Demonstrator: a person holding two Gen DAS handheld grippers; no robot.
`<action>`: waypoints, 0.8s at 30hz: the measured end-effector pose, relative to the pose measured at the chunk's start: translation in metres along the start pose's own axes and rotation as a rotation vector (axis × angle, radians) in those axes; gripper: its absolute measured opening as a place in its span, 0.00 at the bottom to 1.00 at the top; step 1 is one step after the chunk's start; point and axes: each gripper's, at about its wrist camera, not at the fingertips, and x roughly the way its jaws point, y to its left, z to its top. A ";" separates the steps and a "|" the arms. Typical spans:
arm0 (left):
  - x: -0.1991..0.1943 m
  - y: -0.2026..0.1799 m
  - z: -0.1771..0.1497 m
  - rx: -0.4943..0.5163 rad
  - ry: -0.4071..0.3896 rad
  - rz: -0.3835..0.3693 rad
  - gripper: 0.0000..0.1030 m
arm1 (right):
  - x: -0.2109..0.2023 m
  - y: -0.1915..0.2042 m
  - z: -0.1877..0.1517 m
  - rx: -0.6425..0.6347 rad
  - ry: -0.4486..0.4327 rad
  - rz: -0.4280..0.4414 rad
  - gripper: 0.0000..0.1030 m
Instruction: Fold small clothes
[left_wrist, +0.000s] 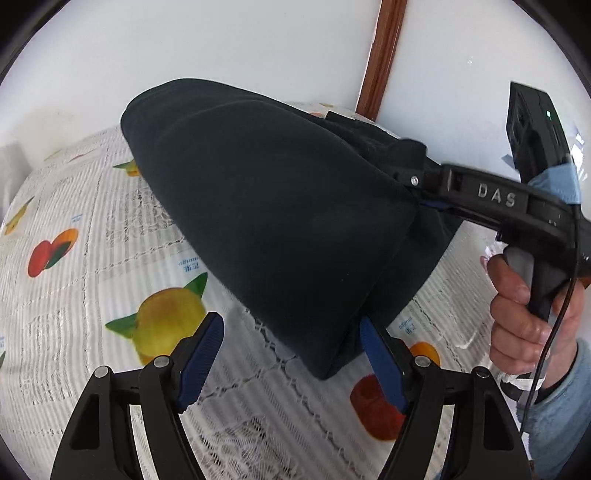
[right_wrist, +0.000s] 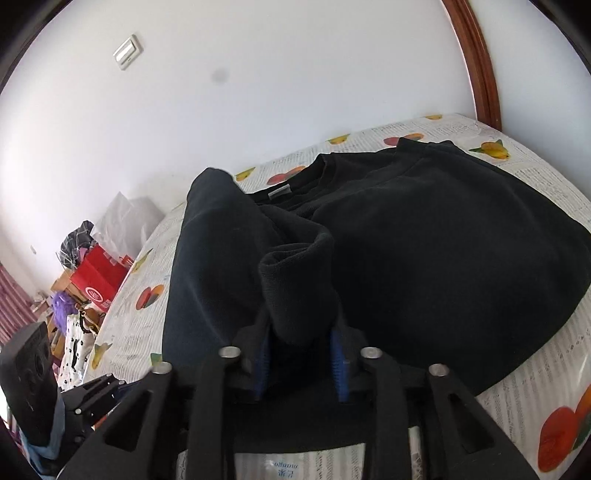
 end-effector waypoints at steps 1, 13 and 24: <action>0.001 -0.004 -0.001 0.003 -0.003 0.010 0.71 | 0.001 -0.002 0.003 -0.006 -0.012 -0.004 0.53; -0.011 0.027 -0.010 -0.045 -0.034 0.063 0.23 | 0.039 0.017 0.003 -0.174 0.029 -0.086 0.12; -0.060 0.114 -0.041 -0.193 -0.048 0.118 0.20 | 0.057 0.096 -0.014 -0.187 0.071 0.036 0.13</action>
